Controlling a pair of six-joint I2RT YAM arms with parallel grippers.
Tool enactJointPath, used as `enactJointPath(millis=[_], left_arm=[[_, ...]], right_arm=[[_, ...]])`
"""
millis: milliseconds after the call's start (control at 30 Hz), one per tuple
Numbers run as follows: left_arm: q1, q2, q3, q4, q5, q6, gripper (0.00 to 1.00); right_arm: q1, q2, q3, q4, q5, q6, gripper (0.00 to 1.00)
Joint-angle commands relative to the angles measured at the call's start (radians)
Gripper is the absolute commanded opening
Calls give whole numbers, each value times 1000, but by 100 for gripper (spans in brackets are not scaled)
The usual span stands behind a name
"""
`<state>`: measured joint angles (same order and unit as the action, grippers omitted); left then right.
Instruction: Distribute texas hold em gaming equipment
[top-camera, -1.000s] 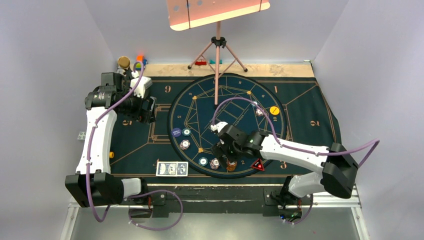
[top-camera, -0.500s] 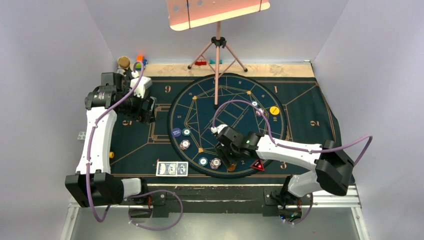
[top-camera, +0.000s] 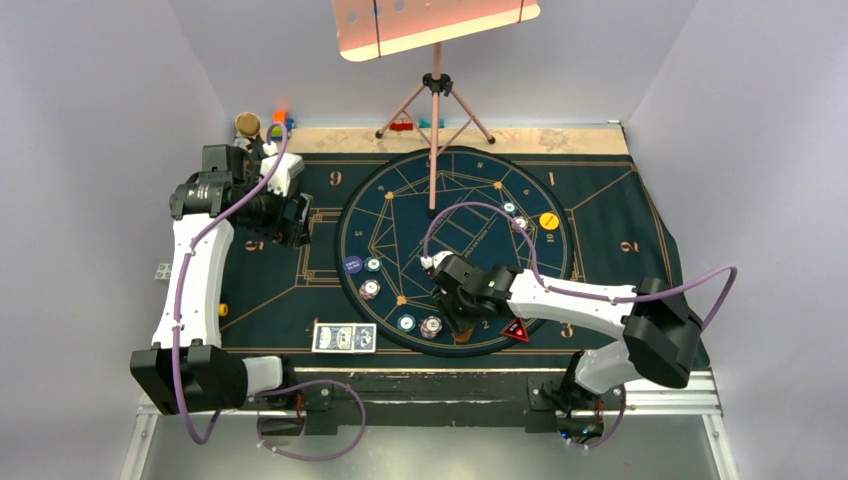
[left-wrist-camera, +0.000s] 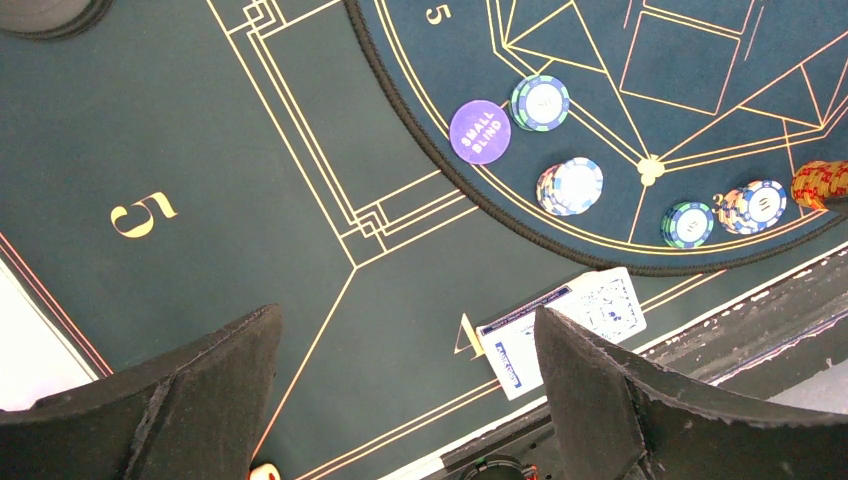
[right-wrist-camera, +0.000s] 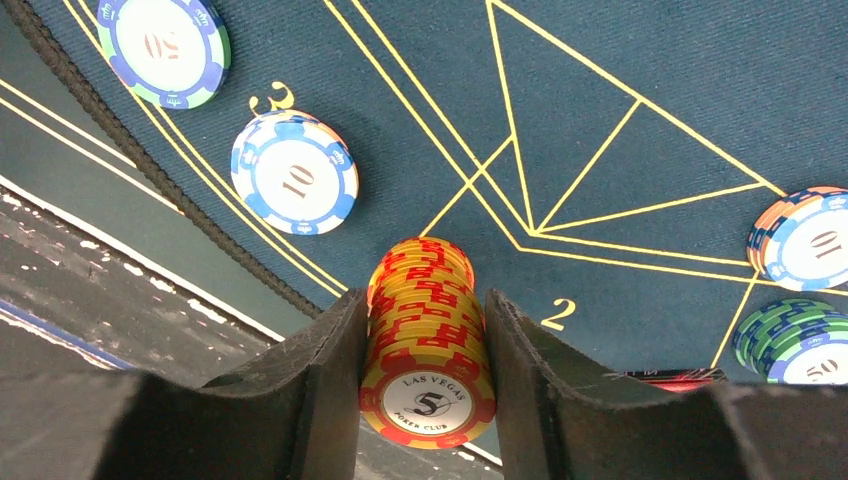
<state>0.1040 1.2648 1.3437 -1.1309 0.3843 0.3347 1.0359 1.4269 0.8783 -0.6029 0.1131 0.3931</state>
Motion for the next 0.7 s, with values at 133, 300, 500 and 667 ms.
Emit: enactJointPath(millis=[133,300,500,667], left_arm=[[6,-14,15,11,-7,21,100],[6,-9,14,11,-7,21,100],[6,-10,9,10,-7,25,100],[6,-10,-1,17,1,22,100]], right_arm=[[4,-36,18,-25,29,10,18],[4,-49,93,-70,44,-2,12],[4,-25,240,-134,44,-26,11],[1,71,384,-121,53,-84,11]])
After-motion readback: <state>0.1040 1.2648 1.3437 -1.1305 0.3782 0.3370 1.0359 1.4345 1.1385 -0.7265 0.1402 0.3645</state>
